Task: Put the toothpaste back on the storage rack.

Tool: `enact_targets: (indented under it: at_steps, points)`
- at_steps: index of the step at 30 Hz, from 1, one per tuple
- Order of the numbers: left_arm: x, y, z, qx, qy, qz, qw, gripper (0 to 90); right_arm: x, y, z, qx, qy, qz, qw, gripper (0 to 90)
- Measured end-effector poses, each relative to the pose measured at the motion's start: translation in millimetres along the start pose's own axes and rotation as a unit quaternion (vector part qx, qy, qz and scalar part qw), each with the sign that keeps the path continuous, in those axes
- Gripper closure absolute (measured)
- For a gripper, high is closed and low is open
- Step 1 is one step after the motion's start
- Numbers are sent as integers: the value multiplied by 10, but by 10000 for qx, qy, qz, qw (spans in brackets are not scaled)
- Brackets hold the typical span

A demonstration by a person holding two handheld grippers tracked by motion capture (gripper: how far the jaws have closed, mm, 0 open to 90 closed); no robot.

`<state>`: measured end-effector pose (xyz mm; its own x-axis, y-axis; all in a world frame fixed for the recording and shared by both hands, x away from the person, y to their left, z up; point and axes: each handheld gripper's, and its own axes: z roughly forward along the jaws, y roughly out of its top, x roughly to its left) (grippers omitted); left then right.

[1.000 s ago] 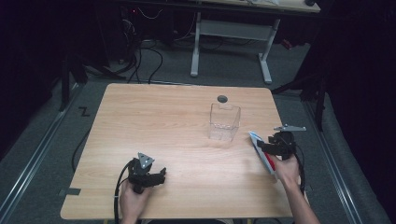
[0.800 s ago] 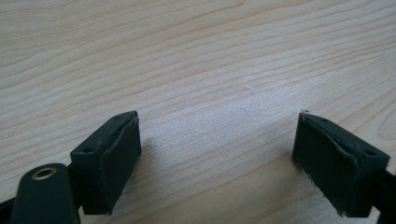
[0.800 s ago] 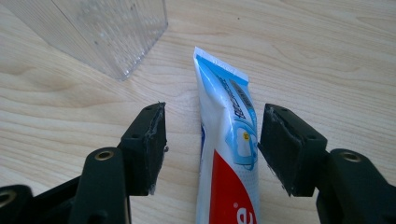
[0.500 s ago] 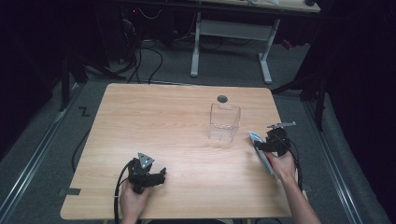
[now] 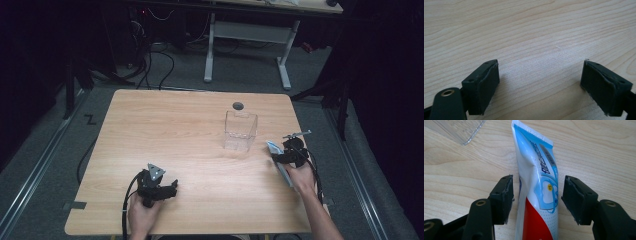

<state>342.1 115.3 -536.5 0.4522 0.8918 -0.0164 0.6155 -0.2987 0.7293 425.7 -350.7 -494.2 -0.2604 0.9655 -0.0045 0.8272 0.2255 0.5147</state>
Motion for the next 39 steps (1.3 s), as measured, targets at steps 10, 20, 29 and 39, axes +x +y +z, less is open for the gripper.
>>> enact_targets:
  at_steps: [10,20,29,39]
  points:
    - [0,1,1,1,2,-1,10000,157,27,0,95,254,15,-70,9997,476]
    - [0,4,4,0,5,0,10000,156,29,5,90,290,9,-95,9995,546]
    - [0,4,4,1,3,-4,10000,156,16,18,81,357,82,13,9993,586]
    - [0,4,3,1,2,-7,10000,157,-13,22,53,324,275,133,9990,681]
